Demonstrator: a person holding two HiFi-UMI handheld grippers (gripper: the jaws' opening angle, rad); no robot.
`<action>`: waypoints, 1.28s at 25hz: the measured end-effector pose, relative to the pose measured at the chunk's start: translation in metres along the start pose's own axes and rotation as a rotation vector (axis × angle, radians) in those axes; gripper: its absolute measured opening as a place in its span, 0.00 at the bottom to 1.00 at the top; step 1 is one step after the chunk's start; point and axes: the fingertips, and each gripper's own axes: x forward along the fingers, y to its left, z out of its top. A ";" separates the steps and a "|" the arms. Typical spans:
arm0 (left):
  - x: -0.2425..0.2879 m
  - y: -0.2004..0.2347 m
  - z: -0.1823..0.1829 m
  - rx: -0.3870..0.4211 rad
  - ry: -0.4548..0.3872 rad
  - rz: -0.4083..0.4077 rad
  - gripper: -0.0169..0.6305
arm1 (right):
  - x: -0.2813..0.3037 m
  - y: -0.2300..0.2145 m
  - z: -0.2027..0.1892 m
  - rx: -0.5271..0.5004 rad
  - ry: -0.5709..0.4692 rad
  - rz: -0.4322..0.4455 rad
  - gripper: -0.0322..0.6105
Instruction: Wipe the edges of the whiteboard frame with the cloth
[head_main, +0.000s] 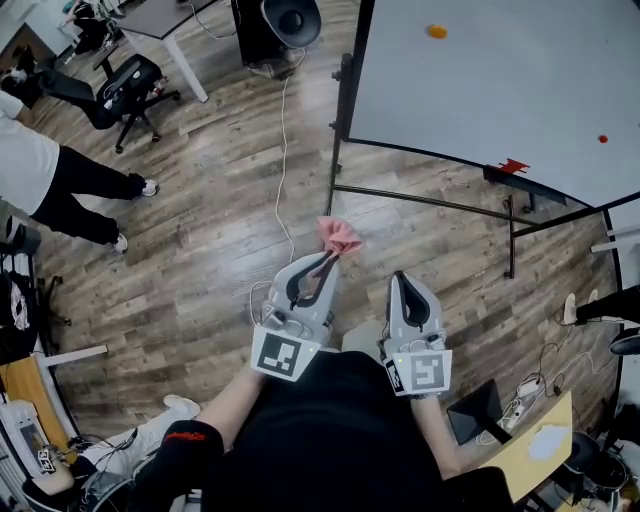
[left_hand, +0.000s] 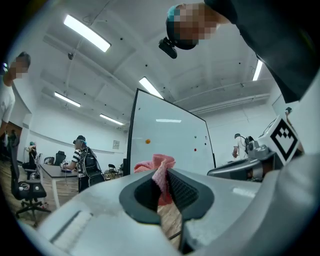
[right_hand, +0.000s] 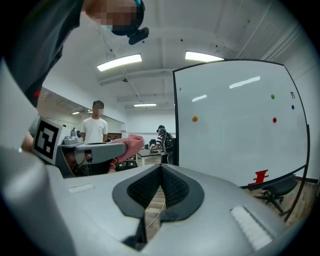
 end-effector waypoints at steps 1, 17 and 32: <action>0.004 0.006 0.000 -0.010 -0.004 0.003 0.06 | 0.006 -0.001 0.002 -0.004 -0.005 -0.004 0.05; 0.094 0.050 0.050 0.048 -0.088 0.056 0.06 | 0.090 -0.057 0.028 0.001 -0.036 0.061 0.05; 0.166 0.076 0.128 0.194 -0.234 0.112 0.06 | 0.153 -0.106 0.099 -0.106 -0.163 0.157 0.05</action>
